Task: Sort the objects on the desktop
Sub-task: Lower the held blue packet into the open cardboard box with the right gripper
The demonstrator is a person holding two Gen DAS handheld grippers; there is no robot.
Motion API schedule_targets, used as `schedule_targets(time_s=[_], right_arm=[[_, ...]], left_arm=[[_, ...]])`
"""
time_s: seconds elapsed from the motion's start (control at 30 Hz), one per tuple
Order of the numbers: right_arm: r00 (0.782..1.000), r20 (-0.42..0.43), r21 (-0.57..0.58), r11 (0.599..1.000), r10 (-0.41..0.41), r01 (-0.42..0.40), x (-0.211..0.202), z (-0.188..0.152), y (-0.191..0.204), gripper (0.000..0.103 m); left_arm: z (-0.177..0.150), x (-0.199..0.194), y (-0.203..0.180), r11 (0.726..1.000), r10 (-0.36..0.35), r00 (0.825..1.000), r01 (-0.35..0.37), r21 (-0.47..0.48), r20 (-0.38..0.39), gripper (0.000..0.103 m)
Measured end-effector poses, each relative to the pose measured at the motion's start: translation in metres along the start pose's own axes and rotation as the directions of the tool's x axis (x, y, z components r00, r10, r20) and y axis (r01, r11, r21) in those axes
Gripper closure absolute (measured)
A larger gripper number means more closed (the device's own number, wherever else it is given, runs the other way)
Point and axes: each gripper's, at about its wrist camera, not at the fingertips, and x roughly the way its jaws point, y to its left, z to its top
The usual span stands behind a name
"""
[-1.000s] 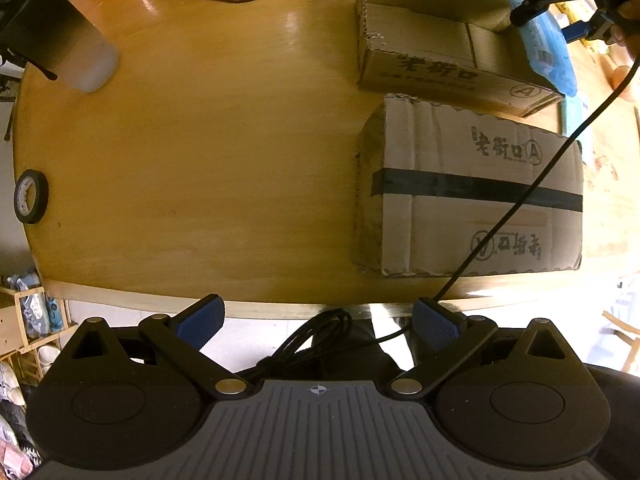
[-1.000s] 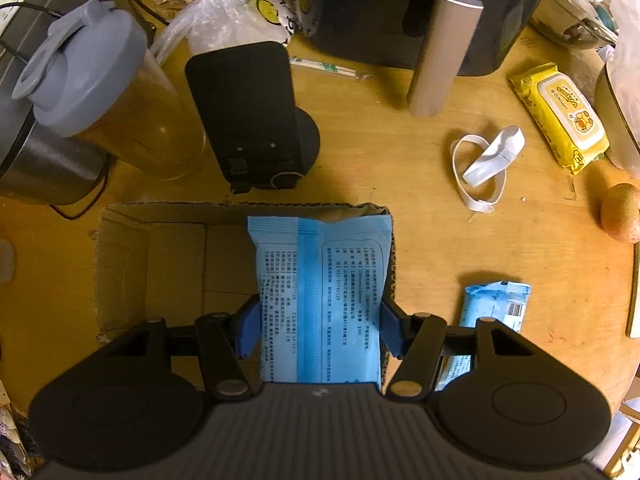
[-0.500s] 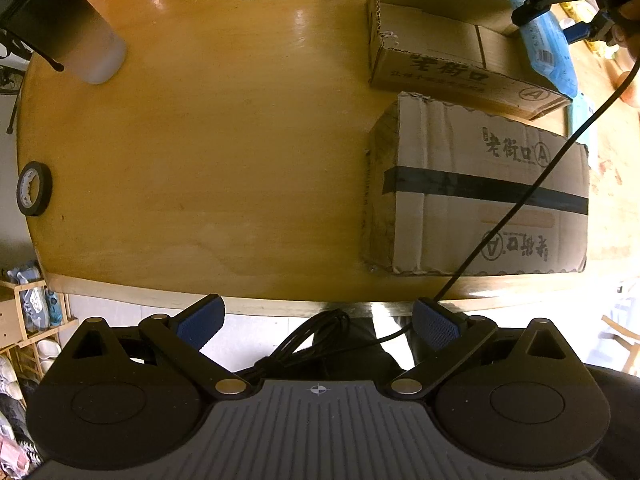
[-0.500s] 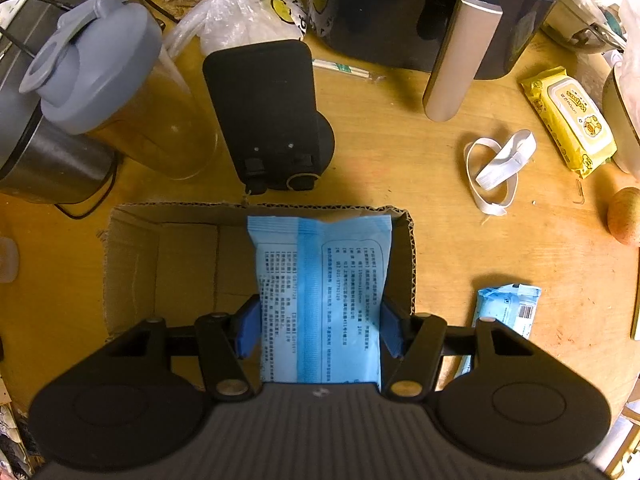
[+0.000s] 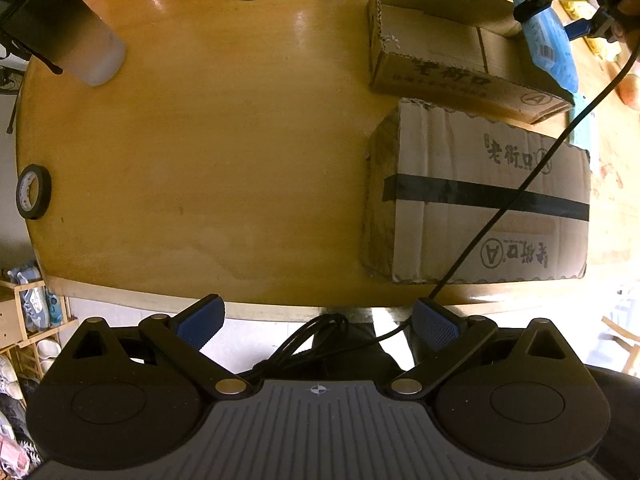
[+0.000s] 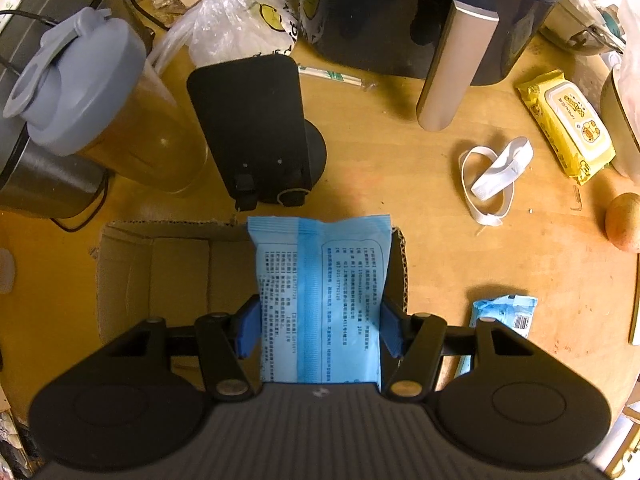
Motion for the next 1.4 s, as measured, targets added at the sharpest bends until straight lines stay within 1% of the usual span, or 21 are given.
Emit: schedule_targets(time_s=[0.7,1.13,1.4], right_arm=[[1.000,-0.009,-0.001,1.000,-0.001,0.001,0.009,0.009,0.000,0.044],[0.999,-0.032,0.002,1.000,0.008,-0.008,0.033,0.004,0.002,0.045],[0.998,-0.060,0.003,1.000,0.011,-0.011,0.051,-0.002,0.002,0.045]], left_arm=[[0.009,0.003,-0.001,1.000,-0.002,1.000,0.002,0.000,-0.008,0.000],[0.006,0.006,-0.001,1.000,0.006,1.000,-0.007,-0.006,-0.023,0.000],[0.006,0.007,-0.002,1.000,0.008,0.999,-0.008,-0.003,-0.033,0.000]])
